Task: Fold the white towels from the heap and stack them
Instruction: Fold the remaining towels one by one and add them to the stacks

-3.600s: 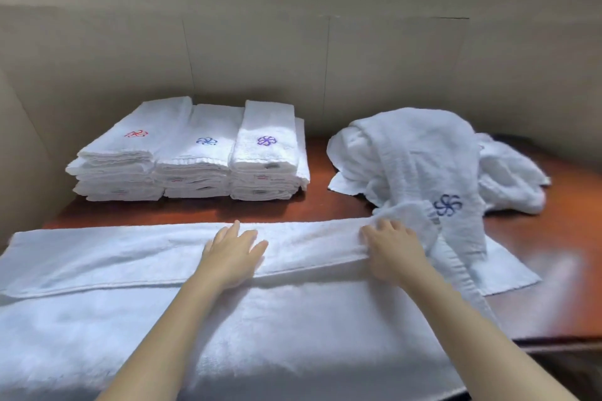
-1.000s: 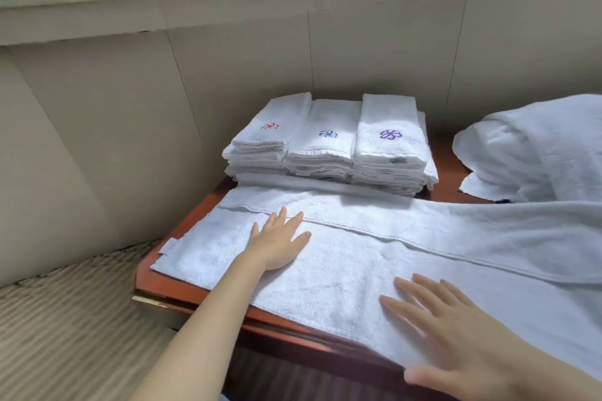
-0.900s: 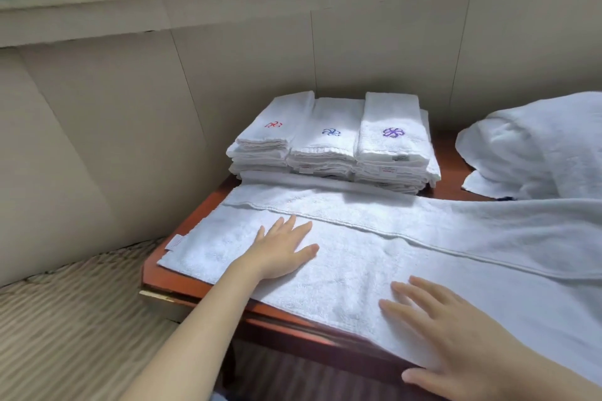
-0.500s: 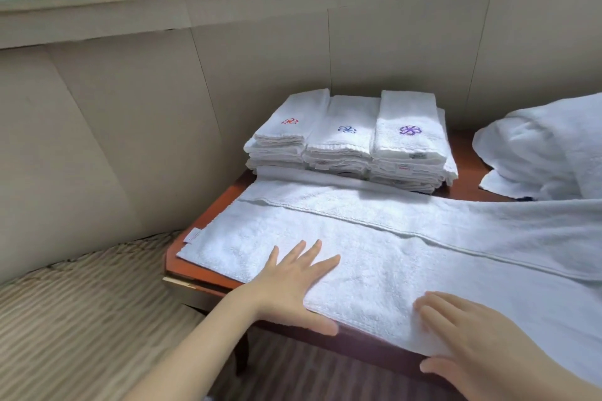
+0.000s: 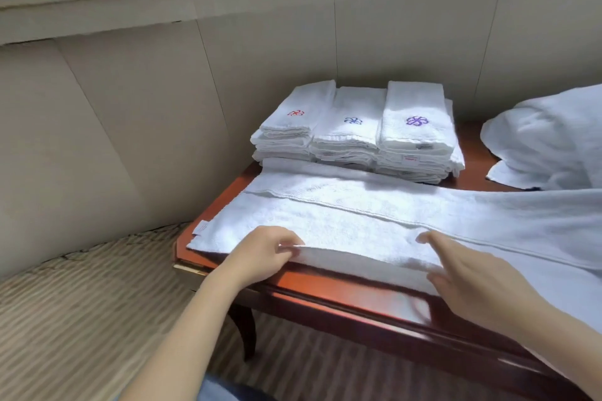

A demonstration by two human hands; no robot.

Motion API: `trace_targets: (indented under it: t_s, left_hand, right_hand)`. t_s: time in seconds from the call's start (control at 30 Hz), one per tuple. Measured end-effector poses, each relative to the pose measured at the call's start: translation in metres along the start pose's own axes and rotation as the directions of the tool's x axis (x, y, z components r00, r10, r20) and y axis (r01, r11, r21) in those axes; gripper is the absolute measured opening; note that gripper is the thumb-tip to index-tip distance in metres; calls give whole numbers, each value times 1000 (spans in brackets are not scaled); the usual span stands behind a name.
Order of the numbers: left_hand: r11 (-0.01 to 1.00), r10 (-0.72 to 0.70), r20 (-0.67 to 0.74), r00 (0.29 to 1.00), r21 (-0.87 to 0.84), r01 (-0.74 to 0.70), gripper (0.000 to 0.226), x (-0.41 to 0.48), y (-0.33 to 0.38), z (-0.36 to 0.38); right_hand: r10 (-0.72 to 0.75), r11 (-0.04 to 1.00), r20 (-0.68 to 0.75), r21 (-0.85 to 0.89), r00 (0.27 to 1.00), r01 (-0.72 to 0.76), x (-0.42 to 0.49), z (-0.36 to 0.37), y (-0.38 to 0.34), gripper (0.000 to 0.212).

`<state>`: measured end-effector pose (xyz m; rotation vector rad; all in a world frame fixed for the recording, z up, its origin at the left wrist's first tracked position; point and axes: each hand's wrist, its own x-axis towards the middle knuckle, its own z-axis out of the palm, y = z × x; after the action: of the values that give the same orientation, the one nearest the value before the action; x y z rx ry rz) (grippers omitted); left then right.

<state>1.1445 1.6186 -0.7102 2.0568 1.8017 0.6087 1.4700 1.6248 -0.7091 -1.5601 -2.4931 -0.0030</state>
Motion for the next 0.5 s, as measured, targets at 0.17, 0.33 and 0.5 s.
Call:
trace_targets:
  t_s: [0.17, 0.33, 0.5]
  left_hand:
    - [903, -168, -109, 980, 381, 198, 19, 12, -21, -30]
    - [853, -97, -490, 866, 407, 326, 21, 63, 8, -38]
    - [900, -98, -416, 904, 350, 259, 43, 142, 18, -19]
  right_hand:
    - [75, 957, -32, -280, 997, -81, 7, 1, 5, 35]
    - [127, 928, -360, -286, 924, -239, 34, -14, 37, 25]
    - [253, 897, -388, -248, 886, -365, 78, -13, 92, 17]
